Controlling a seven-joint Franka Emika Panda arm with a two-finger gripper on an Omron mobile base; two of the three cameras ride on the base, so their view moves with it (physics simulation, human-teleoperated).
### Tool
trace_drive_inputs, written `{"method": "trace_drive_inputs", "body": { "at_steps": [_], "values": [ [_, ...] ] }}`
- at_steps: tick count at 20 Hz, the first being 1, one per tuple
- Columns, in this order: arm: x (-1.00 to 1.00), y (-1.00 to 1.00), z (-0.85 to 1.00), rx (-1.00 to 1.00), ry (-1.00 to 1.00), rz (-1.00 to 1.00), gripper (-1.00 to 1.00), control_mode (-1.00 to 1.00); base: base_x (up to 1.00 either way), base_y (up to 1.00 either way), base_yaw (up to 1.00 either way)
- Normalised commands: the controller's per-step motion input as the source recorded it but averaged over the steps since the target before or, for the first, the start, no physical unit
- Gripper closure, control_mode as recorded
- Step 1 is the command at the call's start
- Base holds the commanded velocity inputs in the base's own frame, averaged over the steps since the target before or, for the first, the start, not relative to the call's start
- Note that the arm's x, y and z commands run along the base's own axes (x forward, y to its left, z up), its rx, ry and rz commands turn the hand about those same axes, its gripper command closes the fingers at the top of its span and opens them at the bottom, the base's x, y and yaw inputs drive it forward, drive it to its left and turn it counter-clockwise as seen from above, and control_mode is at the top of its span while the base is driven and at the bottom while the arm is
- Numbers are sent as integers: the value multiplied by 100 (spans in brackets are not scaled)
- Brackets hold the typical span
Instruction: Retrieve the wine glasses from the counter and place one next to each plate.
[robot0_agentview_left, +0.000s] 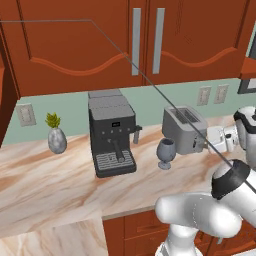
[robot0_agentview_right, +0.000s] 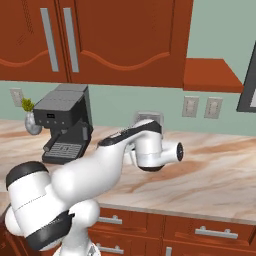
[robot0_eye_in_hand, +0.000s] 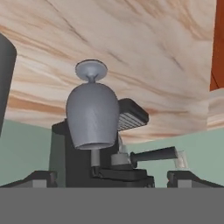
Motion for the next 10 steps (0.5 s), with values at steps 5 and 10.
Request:
{"method": "trace_drive_inputs", "body": {
  "at_steps": [5, 10],
  "values": [
    [26, 0, -45, 0, 0, 1, -100, -100, 0, 0, 0],
    [28, 7, -43, -3, 3, 0, -100, -100, 0, 0, 0]
  ]
}}
